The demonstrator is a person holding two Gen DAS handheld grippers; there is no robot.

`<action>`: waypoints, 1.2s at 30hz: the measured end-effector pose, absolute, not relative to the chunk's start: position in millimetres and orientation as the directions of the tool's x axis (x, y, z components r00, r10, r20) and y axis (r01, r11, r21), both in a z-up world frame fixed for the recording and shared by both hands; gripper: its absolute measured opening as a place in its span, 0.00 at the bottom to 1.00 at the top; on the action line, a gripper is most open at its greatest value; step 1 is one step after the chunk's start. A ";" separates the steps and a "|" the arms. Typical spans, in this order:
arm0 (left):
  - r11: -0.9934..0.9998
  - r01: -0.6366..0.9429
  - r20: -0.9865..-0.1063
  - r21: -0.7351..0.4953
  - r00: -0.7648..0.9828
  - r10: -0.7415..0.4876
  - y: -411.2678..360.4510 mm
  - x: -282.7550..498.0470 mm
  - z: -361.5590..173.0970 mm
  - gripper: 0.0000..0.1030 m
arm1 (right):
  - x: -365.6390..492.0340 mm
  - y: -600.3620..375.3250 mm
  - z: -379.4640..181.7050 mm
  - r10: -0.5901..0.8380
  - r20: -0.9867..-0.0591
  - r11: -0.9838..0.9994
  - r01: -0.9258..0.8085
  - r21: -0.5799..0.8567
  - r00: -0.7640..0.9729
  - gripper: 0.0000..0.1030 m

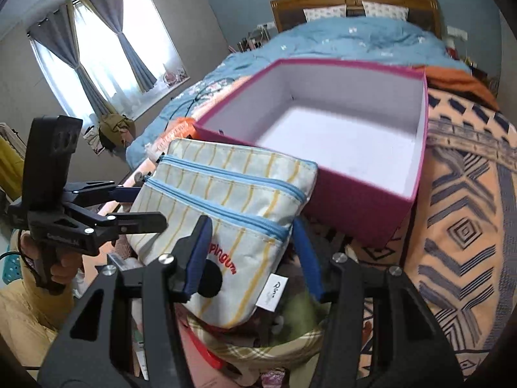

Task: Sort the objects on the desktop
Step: 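Carry the striped pouch with the left gripper over the pink box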

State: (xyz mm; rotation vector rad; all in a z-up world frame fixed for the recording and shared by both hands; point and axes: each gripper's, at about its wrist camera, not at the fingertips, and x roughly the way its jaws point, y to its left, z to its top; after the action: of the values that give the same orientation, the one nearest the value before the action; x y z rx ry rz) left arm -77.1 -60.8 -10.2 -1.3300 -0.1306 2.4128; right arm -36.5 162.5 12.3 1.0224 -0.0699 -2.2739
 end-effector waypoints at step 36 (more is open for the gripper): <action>-0.950 -0.262 -0.778 -0.168 -0.556 0.291 -43.2 -194.6 42.4 0.77 | -140.7 161.9 60.9 -0.533 -0.614 -0.835 0.478 0.272 -0.582 0.53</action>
State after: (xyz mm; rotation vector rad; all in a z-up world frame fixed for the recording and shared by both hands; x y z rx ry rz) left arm -194.6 -43.2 42.4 -1.2712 -0.0471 2.5242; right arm -140.7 161.9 60.9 0.9570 -0.1026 -2.3769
